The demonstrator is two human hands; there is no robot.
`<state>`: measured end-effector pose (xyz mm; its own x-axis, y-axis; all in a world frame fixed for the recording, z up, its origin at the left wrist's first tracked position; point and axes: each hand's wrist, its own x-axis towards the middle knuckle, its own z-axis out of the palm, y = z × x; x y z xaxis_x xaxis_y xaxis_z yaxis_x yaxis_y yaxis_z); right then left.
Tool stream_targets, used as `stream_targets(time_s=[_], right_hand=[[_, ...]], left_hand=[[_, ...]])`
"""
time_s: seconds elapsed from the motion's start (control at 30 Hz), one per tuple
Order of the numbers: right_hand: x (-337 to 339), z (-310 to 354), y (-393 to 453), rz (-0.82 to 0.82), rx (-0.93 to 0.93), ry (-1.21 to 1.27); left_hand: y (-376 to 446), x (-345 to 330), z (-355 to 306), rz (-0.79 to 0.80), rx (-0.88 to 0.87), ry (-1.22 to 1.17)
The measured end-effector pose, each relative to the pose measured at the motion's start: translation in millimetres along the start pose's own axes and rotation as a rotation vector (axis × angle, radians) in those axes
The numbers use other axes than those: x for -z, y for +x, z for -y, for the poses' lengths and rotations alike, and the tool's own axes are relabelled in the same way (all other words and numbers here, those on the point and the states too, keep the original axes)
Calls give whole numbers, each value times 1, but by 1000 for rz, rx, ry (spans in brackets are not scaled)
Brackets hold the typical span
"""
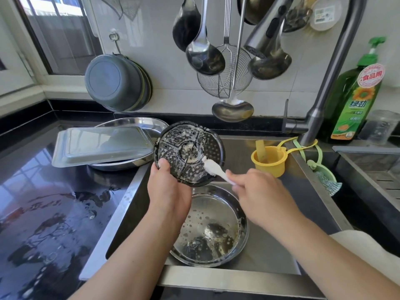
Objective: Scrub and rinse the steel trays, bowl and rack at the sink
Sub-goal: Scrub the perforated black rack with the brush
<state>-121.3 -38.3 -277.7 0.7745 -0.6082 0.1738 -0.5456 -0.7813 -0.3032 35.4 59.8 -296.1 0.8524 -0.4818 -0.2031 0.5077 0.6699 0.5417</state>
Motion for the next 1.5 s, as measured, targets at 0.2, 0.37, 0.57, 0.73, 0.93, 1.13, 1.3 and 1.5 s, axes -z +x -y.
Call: stream_targets(time_s=[0.2,0.37,0.57,0.73,0.93,1.13,1.3,1.5], right_hand=[[-13,26,-5,68,184,189],[-7,18,-7,78,196,169],[8,-5,-2,90,19,-43],[12,-18,8,-21,-93,-35],[1,6,-8,202,55,158],[4,-12,2,35,-83,58],[1,2,-3,158,38,187],[7,-20,10,35,-77,122]], left_hand=[[-7,-6,4,39,37,-2],[-13,-9,6,88,30,19],[-4,-4,-3,60,-26,23],[-6,-5,1,66,1,64],[-4,-3,-2,37,4,37],[-7,-6,-3,46,-9,47],[-9,-8,-4,41,12,46],[-9,-7,-5,28,10,66]])
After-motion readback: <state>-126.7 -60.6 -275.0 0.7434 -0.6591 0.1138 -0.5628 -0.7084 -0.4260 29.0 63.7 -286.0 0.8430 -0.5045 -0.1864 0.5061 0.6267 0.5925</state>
